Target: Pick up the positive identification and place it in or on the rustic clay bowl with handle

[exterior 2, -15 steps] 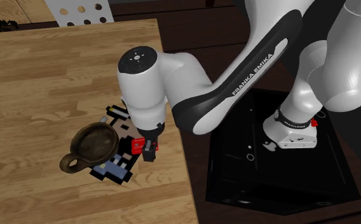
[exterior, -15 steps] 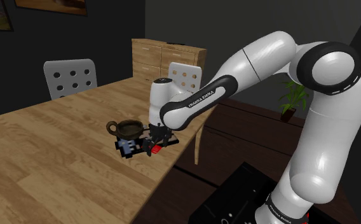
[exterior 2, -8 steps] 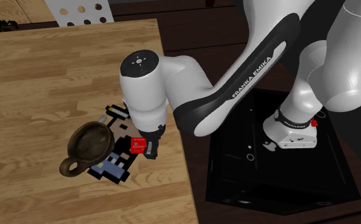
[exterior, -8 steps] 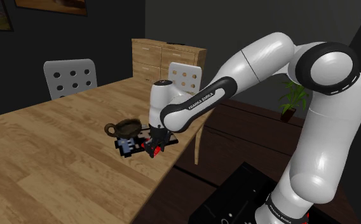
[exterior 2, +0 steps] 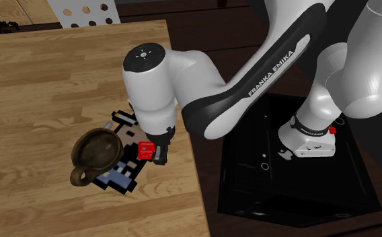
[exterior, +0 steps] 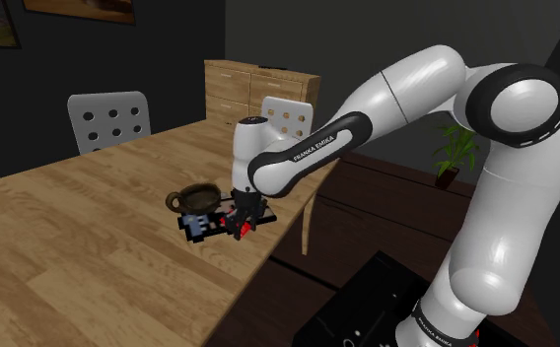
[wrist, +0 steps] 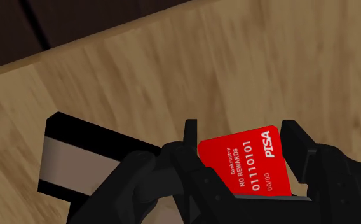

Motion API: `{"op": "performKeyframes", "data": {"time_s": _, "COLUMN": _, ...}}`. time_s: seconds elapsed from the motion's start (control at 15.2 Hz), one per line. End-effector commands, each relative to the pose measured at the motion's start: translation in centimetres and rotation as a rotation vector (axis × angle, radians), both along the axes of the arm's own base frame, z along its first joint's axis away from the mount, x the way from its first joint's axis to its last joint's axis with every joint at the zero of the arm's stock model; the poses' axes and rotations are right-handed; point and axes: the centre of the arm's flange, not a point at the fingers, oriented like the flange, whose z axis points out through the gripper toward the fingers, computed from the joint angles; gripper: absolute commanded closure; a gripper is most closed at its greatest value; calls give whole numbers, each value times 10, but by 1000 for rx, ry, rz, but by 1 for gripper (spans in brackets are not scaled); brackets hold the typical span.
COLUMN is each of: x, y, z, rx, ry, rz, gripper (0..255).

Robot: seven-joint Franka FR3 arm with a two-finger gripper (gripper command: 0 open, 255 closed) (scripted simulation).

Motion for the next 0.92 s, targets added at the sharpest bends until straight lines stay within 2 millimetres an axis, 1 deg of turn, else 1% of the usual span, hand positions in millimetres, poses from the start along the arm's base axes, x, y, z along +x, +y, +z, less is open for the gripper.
{"op": "performKeyframes", "data": {"time_s": 0.0, "x": 1, "y": 1, "z": 11, "rx": 0, "ry": 1, "rz": 0, "gripper": 255}}
{"op": "performKeyframes", "data": {"time_s": 0.86, "x": 1, "y": 1, "z": 79, "rx": 0, "ry": 1, "rz": 0, "gripper": 255}}
